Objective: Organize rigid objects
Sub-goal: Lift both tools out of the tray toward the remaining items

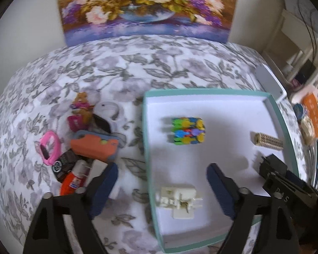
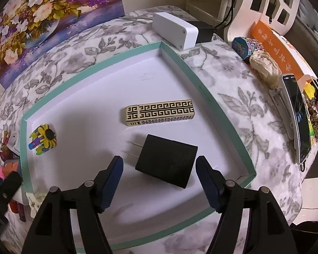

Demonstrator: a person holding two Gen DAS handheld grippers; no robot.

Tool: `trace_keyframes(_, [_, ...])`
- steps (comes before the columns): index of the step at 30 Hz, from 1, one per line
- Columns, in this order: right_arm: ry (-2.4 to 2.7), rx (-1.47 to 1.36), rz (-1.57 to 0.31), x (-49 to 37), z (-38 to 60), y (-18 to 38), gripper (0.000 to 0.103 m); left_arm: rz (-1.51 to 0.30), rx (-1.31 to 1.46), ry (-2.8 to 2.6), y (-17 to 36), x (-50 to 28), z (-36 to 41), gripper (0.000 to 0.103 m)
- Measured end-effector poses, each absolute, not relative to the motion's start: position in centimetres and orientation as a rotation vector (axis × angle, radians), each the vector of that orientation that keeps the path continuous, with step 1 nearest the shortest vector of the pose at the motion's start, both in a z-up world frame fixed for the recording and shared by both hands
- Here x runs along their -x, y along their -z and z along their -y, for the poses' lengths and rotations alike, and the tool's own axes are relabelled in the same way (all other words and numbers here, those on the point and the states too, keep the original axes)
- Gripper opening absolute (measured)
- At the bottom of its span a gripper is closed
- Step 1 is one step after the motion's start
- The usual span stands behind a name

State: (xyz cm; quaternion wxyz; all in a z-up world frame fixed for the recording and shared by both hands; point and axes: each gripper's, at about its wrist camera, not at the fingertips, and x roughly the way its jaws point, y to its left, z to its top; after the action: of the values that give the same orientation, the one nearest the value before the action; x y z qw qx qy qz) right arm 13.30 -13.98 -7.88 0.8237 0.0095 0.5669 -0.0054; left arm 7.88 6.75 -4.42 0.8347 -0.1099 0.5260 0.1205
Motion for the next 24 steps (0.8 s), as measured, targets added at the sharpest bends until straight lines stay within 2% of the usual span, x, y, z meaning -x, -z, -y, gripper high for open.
trace_keyframes(1, [0.01,-0.016,-1.204,-13.3,13.9,7.8,0.072,-1.112,0.244,-0.269,4.3,-7.8,-7.3,0.093])
trace_keyframes(3, [0.01,-0.002,-1.2,-13.1,13.5,7.7,0.072,-1.107,0.263,-0.297,4.2,-7.6,-8.3,0.103])
trace_keyframes(24, [-0.03,0.012,-1.105,-10.5,9.8,3.5,0.072,-1.041,0.39,-0.6,-0.2,-2.6,-19.1,0.103])
